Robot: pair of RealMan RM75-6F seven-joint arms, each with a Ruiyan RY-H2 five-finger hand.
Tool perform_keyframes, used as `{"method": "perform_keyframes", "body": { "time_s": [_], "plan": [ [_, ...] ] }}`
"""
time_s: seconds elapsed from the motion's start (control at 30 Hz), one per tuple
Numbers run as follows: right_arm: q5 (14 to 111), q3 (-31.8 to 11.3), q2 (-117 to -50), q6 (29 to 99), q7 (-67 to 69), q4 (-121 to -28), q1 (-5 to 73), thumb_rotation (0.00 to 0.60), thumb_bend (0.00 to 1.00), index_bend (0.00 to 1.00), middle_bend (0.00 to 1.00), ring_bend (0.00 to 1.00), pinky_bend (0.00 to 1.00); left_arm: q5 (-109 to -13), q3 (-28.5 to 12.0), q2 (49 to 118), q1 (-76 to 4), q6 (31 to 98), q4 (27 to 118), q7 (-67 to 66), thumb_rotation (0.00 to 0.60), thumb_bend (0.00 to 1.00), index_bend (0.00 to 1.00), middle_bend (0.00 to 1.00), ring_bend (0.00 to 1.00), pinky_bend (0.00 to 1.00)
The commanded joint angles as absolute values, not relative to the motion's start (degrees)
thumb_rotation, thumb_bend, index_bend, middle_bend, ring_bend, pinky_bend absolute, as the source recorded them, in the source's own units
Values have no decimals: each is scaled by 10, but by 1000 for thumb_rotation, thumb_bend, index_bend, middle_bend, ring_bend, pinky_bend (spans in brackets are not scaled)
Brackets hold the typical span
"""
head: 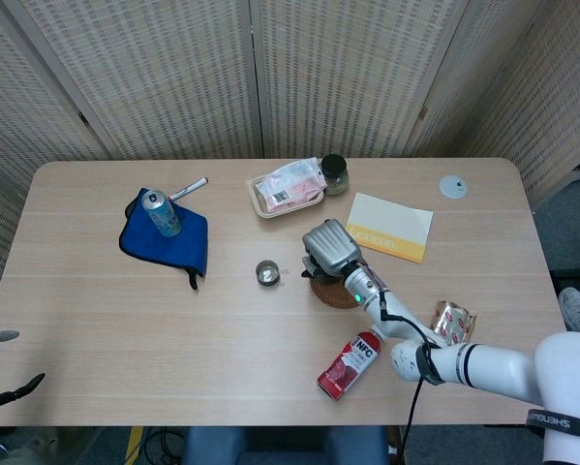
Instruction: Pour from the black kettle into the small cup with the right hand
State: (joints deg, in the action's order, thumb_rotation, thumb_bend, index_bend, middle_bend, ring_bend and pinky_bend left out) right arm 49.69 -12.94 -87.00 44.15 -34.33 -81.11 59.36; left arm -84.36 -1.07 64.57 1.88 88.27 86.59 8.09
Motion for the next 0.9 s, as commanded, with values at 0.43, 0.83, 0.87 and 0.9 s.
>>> {"method": "perform_keyframes", "body": {
  "time_s": [0.43, 0.83, 0.87, 0.9],
  "plan": [
    [405, -128, -965, 403, -413, -677, 700, 474, 521, 962, 995, 887, 483, -848, -5, 641, 33, 898, 866, 84, 352, 0, 292, 84, 147, 88],
    [374, -114, -1018, 389, -458, -610, 757, 493, 519, 962, 995, 890, 483, -845, -4, 649, 45, 908, 855, 91, 352, 0, 293, 84, 147, 88],
    [372, -113, -1021, 388, -461, -606, 760, 492, 519, 962, 995, 890, 483, -845, -4, 650, 46, 909, 854, 92, 353, 0, 293, 84, 147, 88],
    [371, -111, -1025, 388, -464, -601, 764, 493, 519, 962, 995, 890, 483, -844, -4, 651, 47, 910, 853, 92, 353, 0, 293, 84, 147, 88]
  ]
}}
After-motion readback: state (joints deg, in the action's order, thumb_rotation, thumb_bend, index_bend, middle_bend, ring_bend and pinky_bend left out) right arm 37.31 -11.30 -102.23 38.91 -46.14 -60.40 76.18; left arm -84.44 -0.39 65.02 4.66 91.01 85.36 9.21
